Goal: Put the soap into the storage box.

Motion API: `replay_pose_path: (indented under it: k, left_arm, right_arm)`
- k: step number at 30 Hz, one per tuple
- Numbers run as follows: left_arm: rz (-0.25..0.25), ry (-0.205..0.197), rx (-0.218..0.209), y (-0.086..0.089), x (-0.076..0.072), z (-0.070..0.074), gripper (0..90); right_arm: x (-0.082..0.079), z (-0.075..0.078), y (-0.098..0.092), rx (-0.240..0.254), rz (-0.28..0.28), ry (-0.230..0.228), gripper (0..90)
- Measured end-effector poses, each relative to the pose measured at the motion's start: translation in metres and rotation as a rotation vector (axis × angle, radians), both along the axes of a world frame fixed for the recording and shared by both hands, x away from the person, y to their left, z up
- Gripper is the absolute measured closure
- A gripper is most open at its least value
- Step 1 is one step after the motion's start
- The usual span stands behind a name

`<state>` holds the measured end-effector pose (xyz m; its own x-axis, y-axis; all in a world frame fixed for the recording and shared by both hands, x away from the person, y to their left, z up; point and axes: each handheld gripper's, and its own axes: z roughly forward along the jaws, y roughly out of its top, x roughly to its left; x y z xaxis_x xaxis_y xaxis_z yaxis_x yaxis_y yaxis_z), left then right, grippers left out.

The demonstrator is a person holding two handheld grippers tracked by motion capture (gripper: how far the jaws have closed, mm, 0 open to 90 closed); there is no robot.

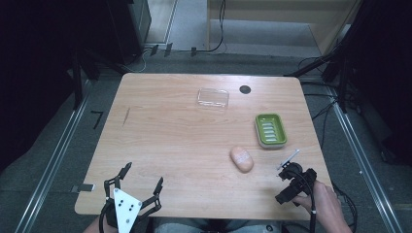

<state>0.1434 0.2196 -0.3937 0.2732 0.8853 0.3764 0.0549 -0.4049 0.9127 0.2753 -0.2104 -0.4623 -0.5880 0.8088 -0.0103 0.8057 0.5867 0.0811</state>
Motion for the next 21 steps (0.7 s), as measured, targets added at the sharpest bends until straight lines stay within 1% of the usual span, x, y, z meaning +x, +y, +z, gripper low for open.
replay_pose_path:
  k: [4,8,10,15,18,21]
  left_arm:
    - [0.007,-0.002,-0.004,0.001,-0.001,0.0,13.8]
    - [0.003,0.003,0.004,0.001,0.0,0.0,13.8]
    - [0.008,0.002,0.002,0.002,-0.001,0.0,13.8]
    - [0.018,-0.003,-0.015,0.004,-0.002,0.0,13.8]
    - [0.012,0.003,-0.006,0.003,-0.002,0.0,13.9]
    - [0.014,0.002,-0.005,0.002,-0.001,0.0,13.8]
  right_arm:
    - [0.001,0.0,0.003,0.005,0.01,0.002,0.6]
    - [0.002,0.001,0.006,0.004,0.022,0.0,0.6]
    - [0.002,0.002,0.008,0.008,0.019,-0.003,0.6]
    - [0.002,0.007,0.015,0.01,0.031,-0.011,0.6]
    - [0.005,0.009,0.019,0.014,0.038,-0.02,0.6]
    - [0.007,0.01,0.025,0.009,0.051,-0.013,0.6]
